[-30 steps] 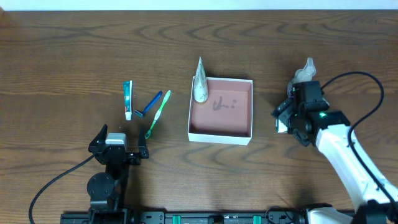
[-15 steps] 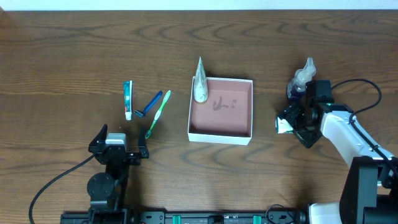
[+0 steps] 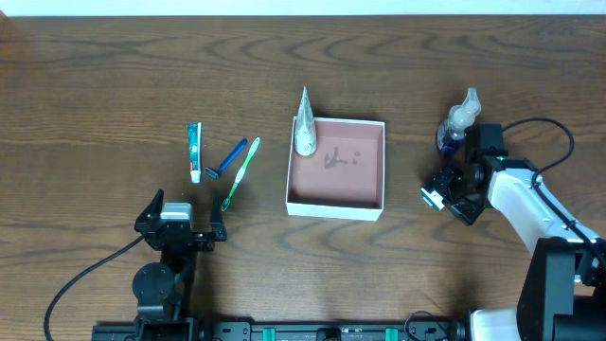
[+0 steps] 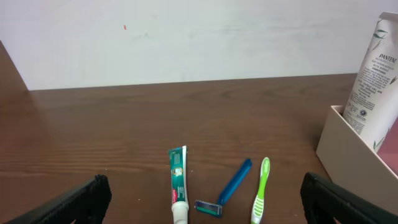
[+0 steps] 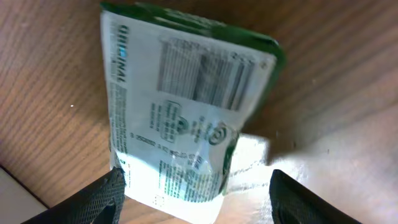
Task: Pack container
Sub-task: 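Grasp the green-wrapped soap bar with the right gripper and lift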
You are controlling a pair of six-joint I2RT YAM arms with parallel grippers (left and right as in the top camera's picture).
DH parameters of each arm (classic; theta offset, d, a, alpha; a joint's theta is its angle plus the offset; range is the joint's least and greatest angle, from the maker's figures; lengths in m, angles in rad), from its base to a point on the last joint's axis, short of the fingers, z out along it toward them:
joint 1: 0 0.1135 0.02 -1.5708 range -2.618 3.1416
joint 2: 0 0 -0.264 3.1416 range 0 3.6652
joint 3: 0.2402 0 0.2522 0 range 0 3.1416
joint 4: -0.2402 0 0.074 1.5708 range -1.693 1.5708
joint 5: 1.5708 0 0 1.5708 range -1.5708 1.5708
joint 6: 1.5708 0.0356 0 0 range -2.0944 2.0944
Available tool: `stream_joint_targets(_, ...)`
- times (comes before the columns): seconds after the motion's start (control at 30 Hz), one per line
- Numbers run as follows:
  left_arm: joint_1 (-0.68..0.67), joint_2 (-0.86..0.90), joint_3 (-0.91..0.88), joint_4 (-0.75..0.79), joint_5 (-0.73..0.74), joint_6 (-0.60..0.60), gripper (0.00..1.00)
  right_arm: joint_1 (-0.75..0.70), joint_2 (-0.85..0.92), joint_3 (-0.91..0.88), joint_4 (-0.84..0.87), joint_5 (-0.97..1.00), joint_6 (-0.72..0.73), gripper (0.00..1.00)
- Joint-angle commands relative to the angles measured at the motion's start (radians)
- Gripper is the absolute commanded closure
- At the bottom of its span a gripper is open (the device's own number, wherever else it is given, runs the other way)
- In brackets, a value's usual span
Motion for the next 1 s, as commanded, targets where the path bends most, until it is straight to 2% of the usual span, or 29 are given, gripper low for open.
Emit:
stream_joint_targets(0.0, 0.006, -0.005, -0.016, -0.035, 0.007, 0.005, 0.02, -0.005, 0.028, -0.005, 0.013, 0.096, -0.117, 0.27)
stream_joint_targets(0.13, 0.006, -0.005, -0.016, -0.035, 0.007, 0.005, 0.02, -0.005, 0.028, -0.005, 0.074, 0.115, -0.21, 0.13)
stream_joint_targets(0.3, 0.006, -0.005, -0.016, -0.035, 0.007, 0.005, 0.02, -0.005, 0.028, 0.002, 0.12, 0.114, -0.227, 0.09)
stream_joint_targets(0.37, 0.006, -0.005, -0.016, -0.035, 0.007, 0.005, 0.02, -0.005, 0.028, 0.002, 0.129, 0.114, -0.214, 0.13)
stream_joint_targets(0.5, 0.006, -0.005, -0.016, -0.035, 0.007, 0.005, 0.02, -0.005, 0.028, 0.002, 0.129, 0.114, -0.188, 0.3)
stream_joint_targets(0.57, 0.006, -0.005, -0.016, -0.035, 0.007, 0.005, 0.02, -0.005, 0.028, 0.002, 0.128, 0.113, -0.188, 0.36)
stream_joint_targets(0.97, 0.006, -0.005, -0.016, -0.035, 0.007, 0.005, 0.02, -0.002, 0.043, 0.002, 0.122, 0.11, -0.19, 0.39)
